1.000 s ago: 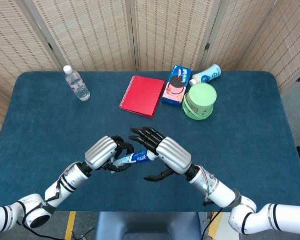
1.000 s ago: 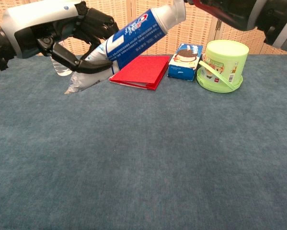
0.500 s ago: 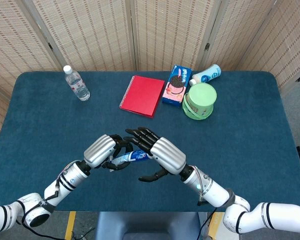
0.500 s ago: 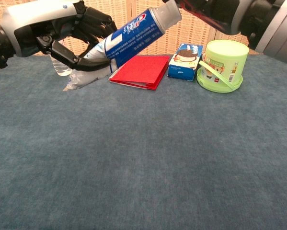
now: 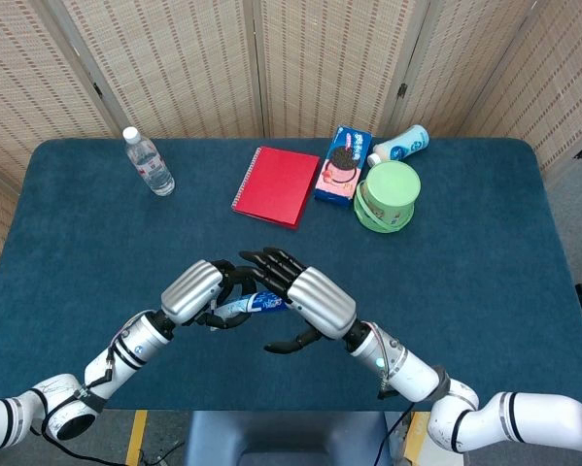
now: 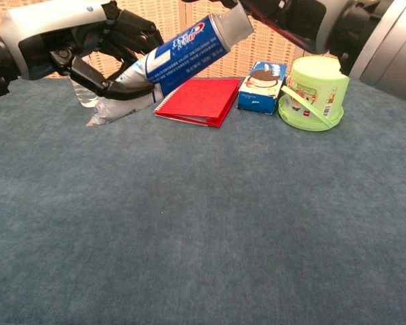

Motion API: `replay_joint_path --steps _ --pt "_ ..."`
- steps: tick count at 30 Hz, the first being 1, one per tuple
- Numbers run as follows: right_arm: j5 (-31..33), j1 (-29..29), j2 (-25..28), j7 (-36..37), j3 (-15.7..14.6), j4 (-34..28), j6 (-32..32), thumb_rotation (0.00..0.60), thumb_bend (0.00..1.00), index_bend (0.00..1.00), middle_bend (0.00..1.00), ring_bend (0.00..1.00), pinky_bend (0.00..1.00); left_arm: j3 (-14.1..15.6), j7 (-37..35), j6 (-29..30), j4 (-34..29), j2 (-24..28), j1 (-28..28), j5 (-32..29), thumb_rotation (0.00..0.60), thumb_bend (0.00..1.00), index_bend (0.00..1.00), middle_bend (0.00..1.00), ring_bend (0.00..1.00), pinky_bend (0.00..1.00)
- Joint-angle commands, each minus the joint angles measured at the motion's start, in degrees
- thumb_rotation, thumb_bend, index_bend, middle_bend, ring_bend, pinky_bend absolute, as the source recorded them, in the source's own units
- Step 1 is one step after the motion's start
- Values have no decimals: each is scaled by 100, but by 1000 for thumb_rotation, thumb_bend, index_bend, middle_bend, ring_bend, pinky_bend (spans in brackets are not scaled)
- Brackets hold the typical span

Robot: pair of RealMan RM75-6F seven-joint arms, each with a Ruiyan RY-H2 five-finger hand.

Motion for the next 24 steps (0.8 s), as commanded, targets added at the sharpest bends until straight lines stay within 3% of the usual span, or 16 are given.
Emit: replay_joint_path --steps 1,24 --pt "-6 6 -15 -3 -5 9 7 15 0 0 0 0 0 1 2 -3 0 4 1 -1 600 388 729 808 745 456" --pt "-113 -133 169 -97 -118 -110 209 15 0 0 0 0 0 83 120 -38 51 68 60 -6 600 389 729 808 744 455"
